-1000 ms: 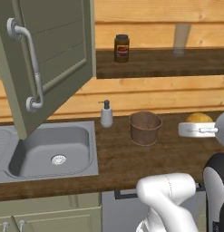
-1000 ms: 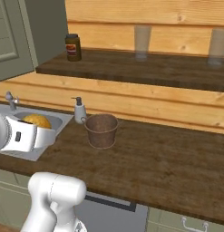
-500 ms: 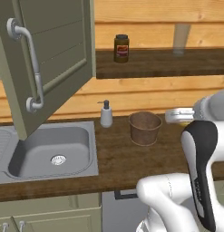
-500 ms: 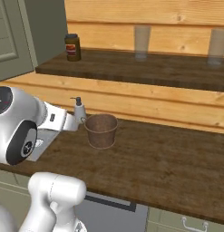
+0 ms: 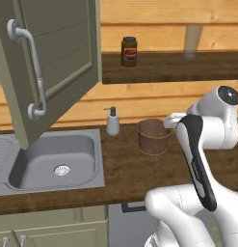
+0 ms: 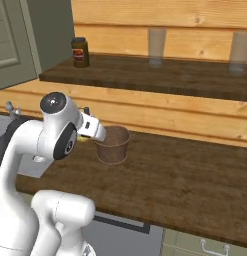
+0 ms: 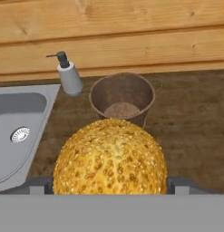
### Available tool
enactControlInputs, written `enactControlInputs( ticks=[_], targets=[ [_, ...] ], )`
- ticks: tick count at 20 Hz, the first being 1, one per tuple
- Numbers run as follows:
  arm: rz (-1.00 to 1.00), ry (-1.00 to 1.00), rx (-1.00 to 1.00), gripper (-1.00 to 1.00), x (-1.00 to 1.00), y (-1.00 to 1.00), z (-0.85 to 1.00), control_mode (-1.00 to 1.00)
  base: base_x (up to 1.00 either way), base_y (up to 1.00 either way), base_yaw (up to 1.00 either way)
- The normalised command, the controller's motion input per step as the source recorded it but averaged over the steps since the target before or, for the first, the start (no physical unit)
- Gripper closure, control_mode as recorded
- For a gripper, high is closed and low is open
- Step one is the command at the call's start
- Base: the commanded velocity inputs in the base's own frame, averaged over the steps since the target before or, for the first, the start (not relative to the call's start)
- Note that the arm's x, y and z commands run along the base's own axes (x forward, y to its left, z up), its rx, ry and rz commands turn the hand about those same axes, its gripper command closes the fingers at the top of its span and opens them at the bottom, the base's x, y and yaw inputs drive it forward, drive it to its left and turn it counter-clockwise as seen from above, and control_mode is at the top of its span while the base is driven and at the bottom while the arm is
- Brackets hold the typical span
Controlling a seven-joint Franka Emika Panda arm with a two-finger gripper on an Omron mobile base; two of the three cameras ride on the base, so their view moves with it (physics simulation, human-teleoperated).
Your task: Open the cabinet, pick up the bread from the cabinet and place it in the basket. Then move the basket to the dining counter.
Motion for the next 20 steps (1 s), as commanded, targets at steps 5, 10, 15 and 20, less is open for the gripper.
enactControlInputs(
  ticks=[5, 10, 15, 20],
  targets=[
    [0.01, 0.04, 0.0, 1.0, 0.83, -0.01, -0.36, -1.0, 0.0, 0.0, 0.0],
    [0.0, 0.0, 0.0, 1.0, 0.55, 0.0, -0.34, -1.0, 0.0, 0.0, 0.0],
    [0.0, 0.11, 0.0, 1.0, 0.52, -0.15, -0.33, -1.0, 0.0, 0.0, 0.0],
    [0.0, 0.08, 0.0, 1.0, 0.58, -0.24, -0.31, -1.0, 0.0, 0.0, 0.0]
  ],
)
